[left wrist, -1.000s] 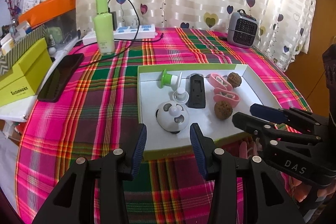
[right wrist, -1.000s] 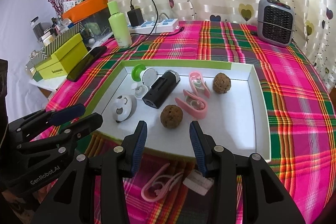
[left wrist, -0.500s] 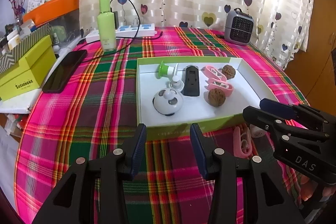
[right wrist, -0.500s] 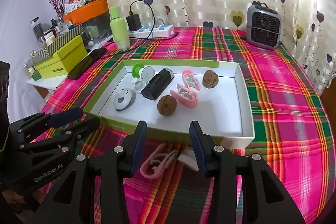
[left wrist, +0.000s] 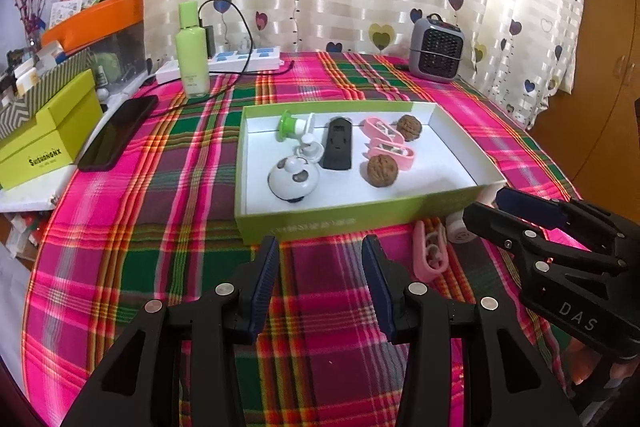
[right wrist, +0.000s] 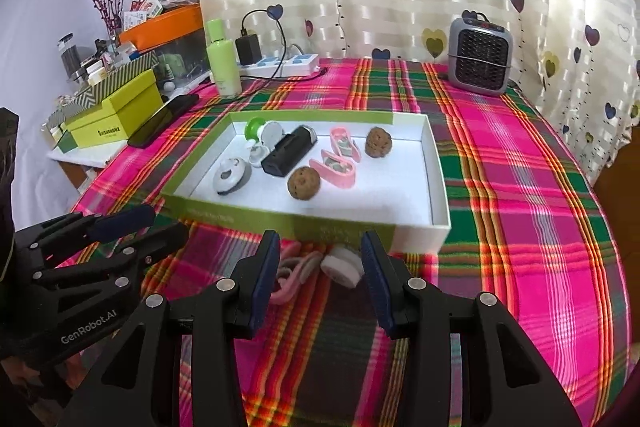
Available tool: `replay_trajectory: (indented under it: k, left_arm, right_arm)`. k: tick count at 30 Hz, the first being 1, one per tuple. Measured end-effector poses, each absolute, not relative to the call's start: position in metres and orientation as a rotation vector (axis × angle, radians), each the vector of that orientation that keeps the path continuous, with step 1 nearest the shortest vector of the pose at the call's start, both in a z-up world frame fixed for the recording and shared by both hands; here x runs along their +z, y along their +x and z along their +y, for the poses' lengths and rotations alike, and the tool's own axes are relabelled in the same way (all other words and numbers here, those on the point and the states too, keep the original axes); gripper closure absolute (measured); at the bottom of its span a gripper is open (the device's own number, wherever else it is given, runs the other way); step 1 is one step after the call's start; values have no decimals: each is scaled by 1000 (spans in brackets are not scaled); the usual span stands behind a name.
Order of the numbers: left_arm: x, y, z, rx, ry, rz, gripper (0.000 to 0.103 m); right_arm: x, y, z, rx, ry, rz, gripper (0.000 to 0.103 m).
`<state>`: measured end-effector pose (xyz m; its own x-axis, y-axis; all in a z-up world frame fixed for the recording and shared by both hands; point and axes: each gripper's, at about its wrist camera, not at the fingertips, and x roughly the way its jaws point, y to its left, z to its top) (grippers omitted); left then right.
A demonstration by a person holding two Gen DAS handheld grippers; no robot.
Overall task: Organize objects
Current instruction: 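Withdraw both grippers from the box toward the pink clip and white container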
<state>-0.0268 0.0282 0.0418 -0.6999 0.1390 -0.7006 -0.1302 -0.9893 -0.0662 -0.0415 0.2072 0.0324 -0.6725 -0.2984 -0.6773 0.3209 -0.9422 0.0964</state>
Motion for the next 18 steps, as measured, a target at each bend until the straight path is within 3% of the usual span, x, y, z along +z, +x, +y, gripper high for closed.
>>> replay_trajectory:
  k: [18]
  left_arm:
    - [28, -18, 52, 2646, -1147, -83, 61]
  right_arm:
    - [15, -28, 233, -2630, 1104, 12, 60]
